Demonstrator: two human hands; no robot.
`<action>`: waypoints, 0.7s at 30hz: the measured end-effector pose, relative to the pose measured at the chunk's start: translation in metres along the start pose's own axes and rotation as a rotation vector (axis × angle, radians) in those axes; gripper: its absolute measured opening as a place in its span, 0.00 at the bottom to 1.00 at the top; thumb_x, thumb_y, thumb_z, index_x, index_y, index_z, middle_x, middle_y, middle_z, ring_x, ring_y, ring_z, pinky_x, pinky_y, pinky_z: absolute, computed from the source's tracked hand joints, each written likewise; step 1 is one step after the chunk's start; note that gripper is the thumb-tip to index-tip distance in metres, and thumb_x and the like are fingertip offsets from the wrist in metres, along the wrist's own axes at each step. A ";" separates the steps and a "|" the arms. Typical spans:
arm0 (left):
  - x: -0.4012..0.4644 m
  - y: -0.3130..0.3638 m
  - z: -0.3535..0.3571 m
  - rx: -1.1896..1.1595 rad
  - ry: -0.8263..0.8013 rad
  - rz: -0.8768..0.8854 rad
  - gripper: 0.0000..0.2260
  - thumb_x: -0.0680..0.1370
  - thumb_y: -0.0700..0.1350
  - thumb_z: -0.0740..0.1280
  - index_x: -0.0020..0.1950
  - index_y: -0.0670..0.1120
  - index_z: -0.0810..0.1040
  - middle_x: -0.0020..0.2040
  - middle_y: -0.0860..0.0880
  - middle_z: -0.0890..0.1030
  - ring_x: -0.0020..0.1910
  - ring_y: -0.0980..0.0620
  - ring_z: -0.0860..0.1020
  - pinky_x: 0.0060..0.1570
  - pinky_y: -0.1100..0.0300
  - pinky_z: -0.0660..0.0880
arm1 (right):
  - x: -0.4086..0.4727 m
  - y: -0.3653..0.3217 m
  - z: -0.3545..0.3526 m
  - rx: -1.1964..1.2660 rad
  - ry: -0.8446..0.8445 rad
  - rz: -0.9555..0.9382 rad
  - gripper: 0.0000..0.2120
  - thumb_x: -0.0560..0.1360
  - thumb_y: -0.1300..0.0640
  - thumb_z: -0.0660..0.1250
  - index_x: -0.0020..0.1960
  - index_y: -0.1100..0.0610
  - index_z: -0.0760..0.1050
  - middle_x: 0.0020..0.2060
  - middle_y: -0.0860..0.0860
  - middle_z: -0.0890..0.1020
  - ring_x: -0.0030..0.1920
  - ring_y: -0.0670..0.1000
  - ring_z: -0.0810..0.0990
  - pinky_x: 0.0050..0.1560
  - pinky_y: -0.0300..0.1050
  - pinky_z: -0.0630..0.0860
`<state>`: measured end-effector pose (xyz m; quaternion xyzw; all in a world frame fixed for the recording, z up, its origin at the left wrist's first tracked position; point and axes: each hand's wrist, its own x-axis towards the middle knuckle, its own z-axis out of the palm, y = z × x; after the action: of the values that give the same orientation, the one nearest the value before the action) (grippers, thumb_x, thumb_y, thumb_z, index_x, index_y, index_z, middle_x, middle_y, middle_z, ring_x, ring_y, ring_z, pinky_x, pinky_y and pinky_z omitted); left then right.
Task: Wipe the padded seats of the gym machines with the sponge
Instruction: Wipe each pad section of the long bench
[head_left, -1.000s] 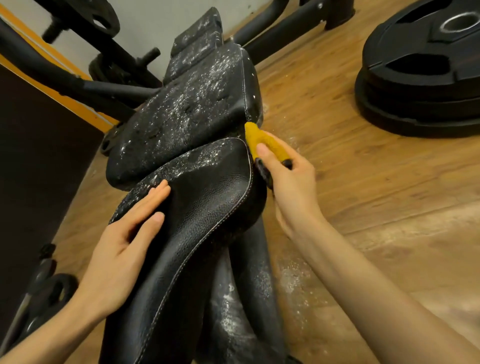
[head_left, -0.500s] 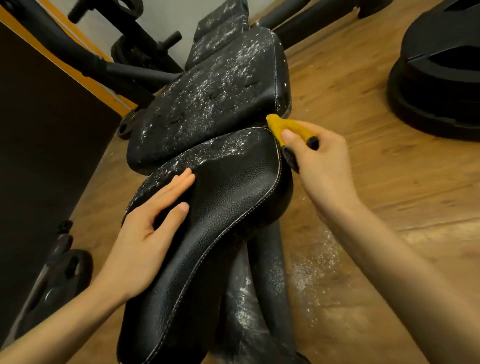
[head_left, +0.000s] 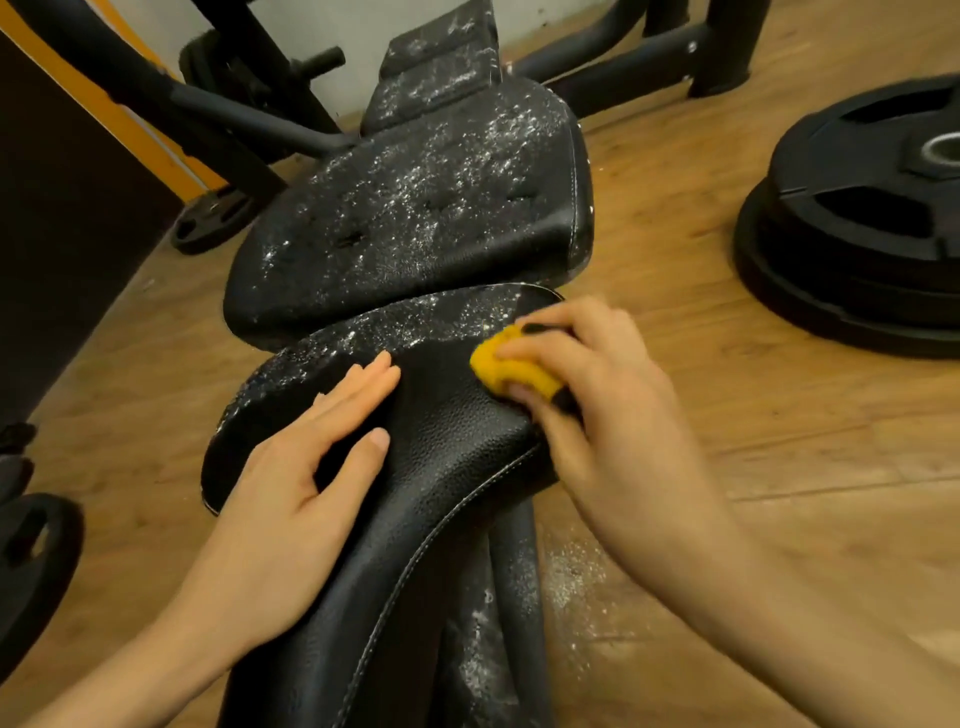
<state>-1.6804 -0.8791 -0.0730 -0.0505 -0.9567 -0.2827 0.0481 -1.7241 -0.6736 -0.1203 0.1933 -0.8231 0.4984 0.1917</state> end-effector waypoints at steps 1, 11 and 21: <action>0.000 -0.001 0.001 -0.006 0.006 0.006 0.20 0.79 0.54 0.61 0.72 0.60 0.69 0.72 0.68 0.66 0.73 0.69 0.59 0.72 0.71 0.52 | -0.005 -0.002 -0.001 -0.018 -0.031 -0.048 0.09 0.74 0.64 0.67 0.53 0.57 0.80 0.51 0.51 0.76 0.53 0.47 0.71 0.55 0.24 0.62; -0.001 -0.007 0.003 -0.016 -0.004 0.037 0.23 0.79 0.61 0.56 0.74 0.62 0.65 0.72 0.73 0.61 0.73 0.72 0.55 0.72 0.71 0.48 | 0.034 -0.003 -0.004 -0.223 -0.145 0.016 0.08 0.77 0.60 0.65 0.54 0.56 0.81 0.50 0.50 0.74 0.53 0.49 0.69 0.54 0.23 0.60; -0.002 -0.006 0.004 0.010 -0.049 0.055 0.27 0.78 0.61 0.49 0.77 0.58 0.59 0.76 0.69 0.56 0.75 0.71 0.49 0.73 0.70 0.43 | 0.080 0.006 0.009 -0.405 -0.207 0.113 0.09 0.77 0.62 0.66 0.55 0.57 0.81 0.46 0.50 0.72 0.52 0.54 0.74 0.51 0.36 0.65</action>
<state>-1.6791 -0.8823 -0.0799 -0.0833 -0.9572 -0.2754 0.0324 -1.7966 -0.6896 -0.0880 0.1546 -0.9310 0.3106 0.1132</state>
